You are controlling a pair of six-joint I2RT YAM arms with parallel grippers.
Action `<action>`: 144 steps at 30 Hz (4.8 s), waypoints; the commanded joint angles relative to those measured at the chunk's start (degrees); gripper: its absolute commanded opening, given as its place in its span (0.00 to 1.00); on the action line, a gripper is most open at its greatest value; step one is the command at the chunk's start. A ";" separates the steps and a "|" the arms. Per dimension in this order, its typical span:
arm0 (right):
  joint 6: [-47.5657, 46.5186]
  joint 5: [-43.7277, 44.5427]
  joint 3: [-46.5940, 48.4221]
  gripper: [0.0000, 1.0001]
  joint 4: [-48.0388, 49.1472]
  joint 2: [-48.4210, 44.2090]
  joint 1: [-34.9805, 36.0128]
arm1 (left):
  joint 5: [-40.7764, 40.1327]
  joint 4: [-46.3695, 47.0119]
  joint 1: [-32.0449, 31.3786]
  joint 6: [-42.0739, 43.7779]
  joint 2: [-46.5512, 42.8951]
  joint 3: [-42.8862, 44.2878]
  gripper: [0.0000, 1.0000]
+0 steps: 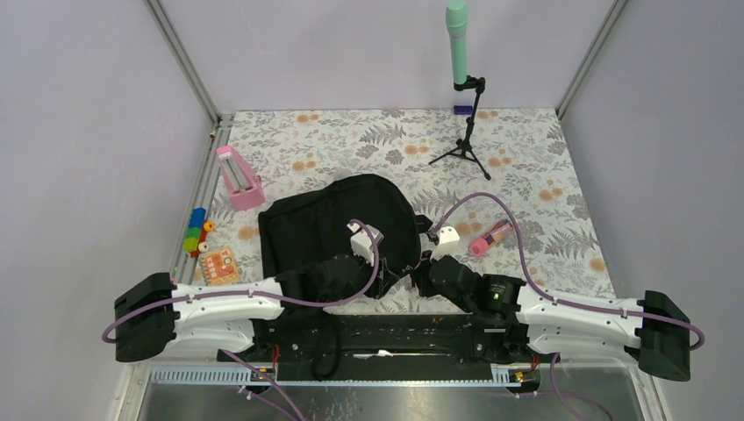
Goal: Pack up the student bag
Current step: Zip the student bag at the center of the board.
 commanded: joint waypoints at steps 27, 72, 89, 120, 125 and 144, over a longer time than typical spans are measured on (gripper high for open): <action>0.20 -1.29 0.45 0.00 1.34 0.31 -0.16 | -13.79 -0.20 0.46 -4.95 2.98 -2.52 0.44; 1.34 -2.52 0.19 0.00 2.16 1.84 -0.16 | -7.00 3.75 0.19 -5.48 -7.64 -11.53 0.00; 1.96 -2.29 0.38 0.00 1.19 2.18 -0.16 | -5.90 -11.88 0.19 -7.75 -16.64 -11.13 0.00; 1.84 -1.77 1.19 0.00 0.42 3.08 -0.13 | -17.58 -54.17 0.39 -21.41 -34.94 0.82 0.04; 1.70 -1.71 1.07 0.00 0.47 2.86 -0.16 | -17.12 -47.96 0.50 -17.42 -32.62 5.26 0.73; 2.18 -0.73 -0.81 0.00 0.48 0.36 -0.16 | 9.38 -13.05 12.52 -4.70 13.36 25.90 0.97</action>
